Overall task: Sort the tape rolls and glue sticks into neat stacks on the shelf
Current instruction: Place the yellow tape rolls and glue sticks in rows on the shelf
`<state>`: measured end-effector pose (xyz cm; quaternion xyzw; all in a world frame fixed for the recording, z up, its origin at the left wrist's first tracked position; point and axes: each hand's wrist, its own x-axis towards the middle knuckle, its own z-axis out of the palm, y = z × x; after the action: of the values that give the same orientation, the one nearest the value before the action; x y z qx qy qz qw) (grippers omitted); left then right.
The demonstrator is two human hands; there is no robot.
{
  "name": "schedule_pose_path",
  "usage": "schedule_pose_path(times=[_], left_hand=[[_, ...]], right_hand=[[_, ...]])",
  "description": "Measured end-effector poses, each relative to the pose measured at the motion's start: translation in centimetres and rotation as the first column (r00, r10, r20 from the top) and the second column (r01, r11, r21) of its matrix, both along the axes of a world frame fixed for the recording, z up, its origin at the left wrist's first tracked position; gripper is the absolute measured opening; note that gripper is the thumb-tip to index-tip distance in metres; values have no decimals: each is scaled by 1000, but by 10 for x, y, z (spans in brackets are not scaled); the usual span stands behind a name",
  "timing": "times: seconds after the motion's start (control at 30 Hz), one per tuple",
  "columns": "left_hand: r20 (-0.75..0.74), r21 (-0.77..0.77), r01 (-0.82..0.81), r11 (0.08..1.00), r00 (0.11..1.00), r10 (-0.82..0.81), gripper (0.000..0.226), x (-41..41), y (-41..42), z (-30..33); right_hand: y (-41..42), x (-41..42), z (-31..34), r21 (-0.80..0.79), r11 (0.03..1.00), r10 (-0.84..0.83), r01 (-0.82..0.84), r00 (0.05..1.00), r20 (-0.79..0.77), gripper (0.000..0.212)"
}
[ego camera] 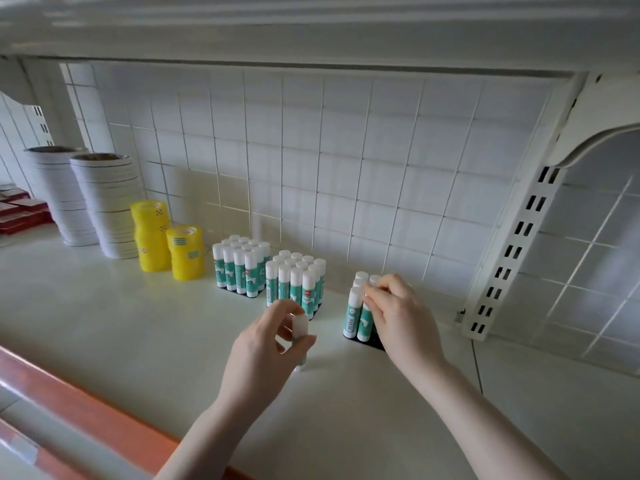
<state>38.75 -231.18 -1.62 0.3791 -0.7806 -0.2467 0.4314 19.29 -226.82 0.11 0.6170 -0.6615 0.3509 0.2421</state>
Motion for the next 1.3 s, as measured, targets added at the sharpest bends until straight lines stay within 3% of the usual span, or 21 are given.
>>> schedule_pose_path(times=[0.3,0.4,0.47,0.53,0.7,0.83,0.97,1.1,1.3], left_hand=[[-3,-25,2,1000,1000,-2,48,-3,1,1],[15,-46,26,999,1000,-25,49,-4,2,4],[17,-57,45,997,999,-44,48,-6,3,9],[16,-70,66,995,998,-65,48,-11,2,16],[32,-125,143,982,990,-140,40,-34,0,37],[46,-195,192,962,981,-187,28,-59,1,50],[73,-240,220,945,975,-209,26,-81,0,54],[96,-246,227,942,973,-210,27,-97,-4,48],[146,-347,192,918,978,-150,29,-107,-11,29]], right_hand=[[5,3,1,61,994,-81,93,981,-178,46],[8,-1,1,77,995,-45,58,986,-160,51],[13,-7,4,54,998,-12,19,992,-122,44],[22,-14,8,29,999,-15,18,994,-109,24],[50,-36,5,81,987,-129,141,981,-146,3],[69,-51,-7,307,908,-233,286,952,-197,23],[81,-57,-13,459,799,-328,390,921,-211,17],[88,-64,-21,514,776,-365,365,925,-106,26],[87,-74,-23,560,724,-433,403,897,-85,26]])
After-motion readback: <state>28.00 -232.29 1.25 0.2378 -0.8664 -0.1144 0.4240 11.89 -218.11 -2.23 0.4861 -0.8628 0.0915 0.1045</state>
